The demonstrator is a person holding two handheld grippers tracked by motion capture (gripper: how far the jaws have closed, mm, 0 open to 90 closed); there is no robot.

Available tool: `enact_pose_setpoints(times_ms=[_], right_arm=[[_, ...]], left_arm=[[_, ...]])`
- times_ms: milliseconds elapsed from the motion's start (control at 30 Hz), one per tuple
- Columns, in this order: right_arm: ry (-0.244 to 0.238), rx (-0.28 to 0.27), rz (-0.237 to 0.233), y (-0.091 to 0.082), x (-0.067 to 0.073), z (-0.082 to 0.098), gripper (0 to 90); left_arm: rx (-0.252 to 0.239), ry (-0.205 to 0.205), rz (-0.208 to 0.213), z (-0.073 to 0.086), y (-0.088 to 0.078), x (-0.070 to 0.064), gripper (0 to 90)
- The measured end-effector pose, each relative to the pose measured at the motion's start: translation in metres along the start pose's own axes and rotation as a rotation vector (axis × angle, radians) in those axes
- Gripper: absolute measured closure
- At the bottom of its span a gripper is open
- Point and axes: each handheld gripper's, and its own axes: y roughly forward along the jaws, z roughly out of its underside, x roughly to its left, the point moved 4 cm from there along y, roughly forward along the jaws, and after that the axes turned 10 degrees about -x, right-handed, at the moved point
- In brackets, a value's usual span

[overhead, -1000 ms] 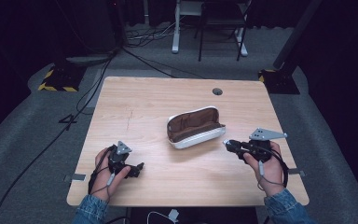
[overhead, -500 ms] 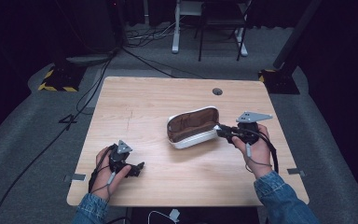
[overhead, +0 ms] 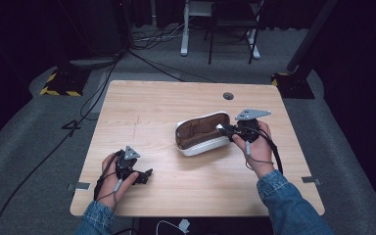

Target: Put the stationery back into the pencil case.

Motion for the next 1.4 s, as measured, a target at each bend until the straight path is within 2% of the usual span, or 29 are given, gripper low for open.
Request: enact_pose_setpoints(times_ms=[133, 267, 467, 633, 800, 933, 1167, 1200, 1300, 1400], right_arm=[[-0.015, 0.020, -0.010, 0.013, 0.002, -0.004, 73.6], [-0.010, 0.041, -0.017, 0.022, 0.001, -0.005, 73.6], [-0.005, 0.084, -0.008, 0.040, -0.003, -0.004, 73.6], [-0.020, 0.122, -0.005, 0.056, -0.003, -0.003, 73.6], [-0.024, 0.139, -0.015, 0.066, -0.001, 0.000, 73.6], [-0.052, 0.157, -0.004, 0.074, 0.000, 0.002, 73.6], [-0.062, 0.173, 0.002, 0.081, 0.001, 0.004, 73.3], [-0.065, 0.177, 0.004, 0.081, 0.000, 0.005, 72.2], [-0.054, 0.151, 0.034, 0.084, -0.002, 0.004, 57.7], [-0.046, 0.132, 0.041, 0.083, -0.003, 0.004, 49.0]], left_arm=[[0.002, 0.000, 0.000, 0.000, 0.000, 0.000, 0.1], [0.001, -0.006, 0.001, 0.000, 0.000, 0.000, 0.1], [0.002, 0.000, 0.000, 0.000, 0.000, 0.000, 0.1], [0.002, -0.002, 0.000, 0.000, 0.000, 0.000, 0.1], [0.001, -0.005, 0.001, 0.000, 0.000, 0.000, 0.1], [0.001, -0.006, 0.001, 0.000, 0.000, 0.000, 0.1], [0.002, 0.000, 0.000, 0.000, 0.000, 0.000, 0.1], [0.002, -0.004, 0.001, 0.000, 0.000, 0.000, 0.1], [0.002, -0.006, 0.001, 0.000, 0.000, 0.000, 0.1], [0.002, 0.000, 0.000, 0.000, 0.000, 0.000, 0.1]])
